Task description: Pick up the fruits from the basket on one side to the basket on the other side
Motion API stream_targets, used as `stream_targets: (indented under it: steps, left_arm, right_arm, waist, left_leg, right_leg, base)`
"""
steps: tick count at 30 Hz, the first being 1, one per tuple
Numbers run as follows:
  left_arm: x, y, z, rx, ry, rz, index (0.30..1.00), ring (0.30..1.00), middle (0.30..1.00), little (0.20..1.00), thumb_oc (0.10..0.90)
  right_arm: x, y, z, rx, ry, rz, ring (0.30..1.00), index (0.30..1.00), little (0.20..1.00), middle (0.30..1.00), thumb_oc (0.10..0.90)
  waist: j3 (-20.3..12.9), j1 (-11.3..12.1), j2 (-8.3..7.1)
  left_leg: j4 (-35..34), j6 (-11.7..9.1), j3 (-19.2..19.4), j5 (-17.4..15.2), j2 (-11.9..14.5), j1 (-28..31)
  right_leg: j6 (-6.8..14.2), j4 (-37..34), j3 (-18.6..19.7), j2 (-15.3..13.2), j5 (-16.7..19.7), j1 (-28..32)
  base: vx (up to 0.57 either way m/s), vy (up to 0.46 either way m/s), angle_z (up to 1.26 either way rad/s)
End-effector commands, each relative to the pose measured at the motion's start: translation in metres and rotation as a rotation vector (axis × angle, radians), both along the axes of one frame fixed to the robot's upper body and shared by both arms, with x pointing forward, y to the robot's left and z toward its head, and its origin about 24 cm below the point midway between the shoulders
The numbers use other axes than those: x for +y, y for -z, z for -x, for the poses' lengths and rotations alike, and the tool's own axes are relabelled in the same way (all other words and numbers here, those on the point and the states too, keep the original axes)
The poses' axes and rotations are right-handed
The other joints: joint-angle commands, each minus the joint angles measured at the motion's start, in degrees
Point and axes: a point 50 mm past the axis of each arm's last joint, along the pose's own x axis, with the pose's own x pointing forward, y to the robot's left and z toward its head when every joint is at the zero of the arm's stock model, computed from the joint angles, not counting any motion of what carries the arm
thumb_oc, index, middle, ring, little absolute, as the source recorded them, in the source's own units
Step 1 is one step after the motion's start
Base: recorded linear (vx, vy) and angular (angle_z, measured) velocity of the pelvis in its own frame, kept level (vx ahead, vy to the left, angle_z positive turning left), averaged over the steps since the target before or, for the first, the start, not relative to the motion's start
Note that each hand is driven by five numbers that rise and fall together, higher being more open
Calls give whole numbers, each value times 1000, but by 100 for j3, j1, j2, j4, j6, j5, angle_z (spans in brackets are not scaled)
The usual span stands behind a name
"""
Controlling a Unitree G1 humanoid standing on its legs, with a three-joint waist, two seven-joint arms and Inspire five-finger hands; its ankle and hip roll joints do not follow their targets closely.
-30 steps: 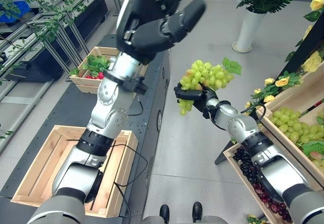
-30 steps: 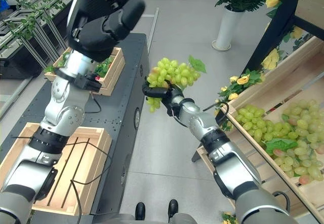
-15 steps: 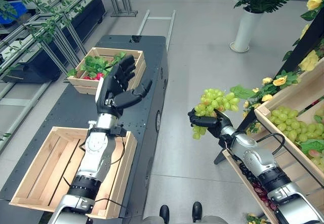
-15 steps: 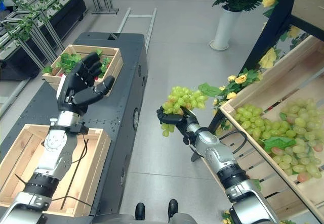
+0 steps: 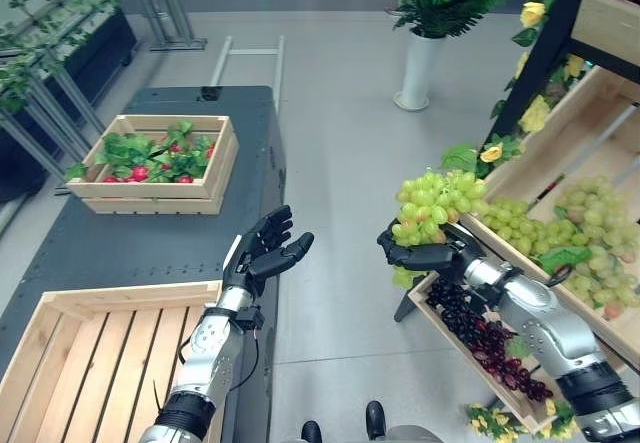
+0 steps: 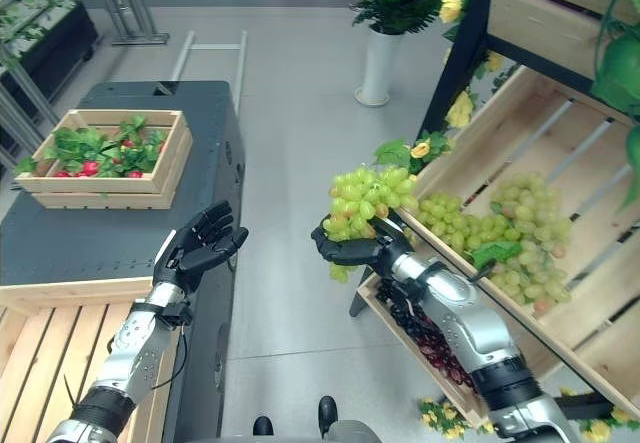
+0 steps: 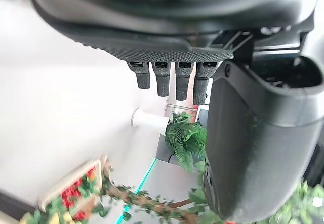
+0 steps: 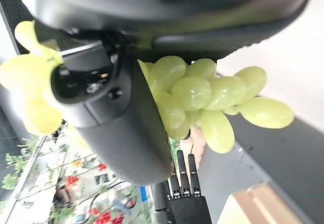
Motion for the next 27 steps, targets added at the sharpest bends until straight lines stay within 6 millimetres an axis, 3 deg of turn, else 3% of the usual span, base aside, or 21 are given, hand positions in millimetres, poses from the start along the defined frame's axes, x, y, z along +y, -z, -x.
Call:
stream_targets:
  steps: [1,14,22,27]
  left_arm:
    - [-4,-9,-13,-69,1,-10,900,900,900,900,800]
    - [-15,9,-5,24,36,15,900,900,900,900,800]
    - [-24,15,-2,45,43,33,900,900,900,900,800]
    - [-20,17,2,61,25,41,900,900,900,900,800]
  right_arm:
    - [-10,-64,-5,-281,-32,-12,300,300,300,300,400]
    - [-41,-84,17,-329,-32,241,300,300,300,300,400]
    - [-75,-98,17,-336,81,359,300,300,300,300,400]
    - [-106,-108,19,-373,237,477,300,300,300,300,400]
  waist:
    - [-619,-143,-84]
    - [-530,-674,-118]
    - [-502,-858,-196]
    - [-494,-929,-189]
  left_leg:
    - [15,8,50,-476,-44,-41]
    - [15,59,471,-568,-56,18]
    - [15,67,648,-612,-42,9]
    - [15,76,605,-757,-38,48]
  right_leg:
    - [24,14,110,15,-83,79]
    - [100,14,743,164,79,-113]
    - [109,14,961,241,139,-203]
    - [147,14,982,273,39,-165]
  base:
    - [-43,35,-27]
    - [-18,48,-27]
    - [-7,38,-17]
    - [16,32,-1]
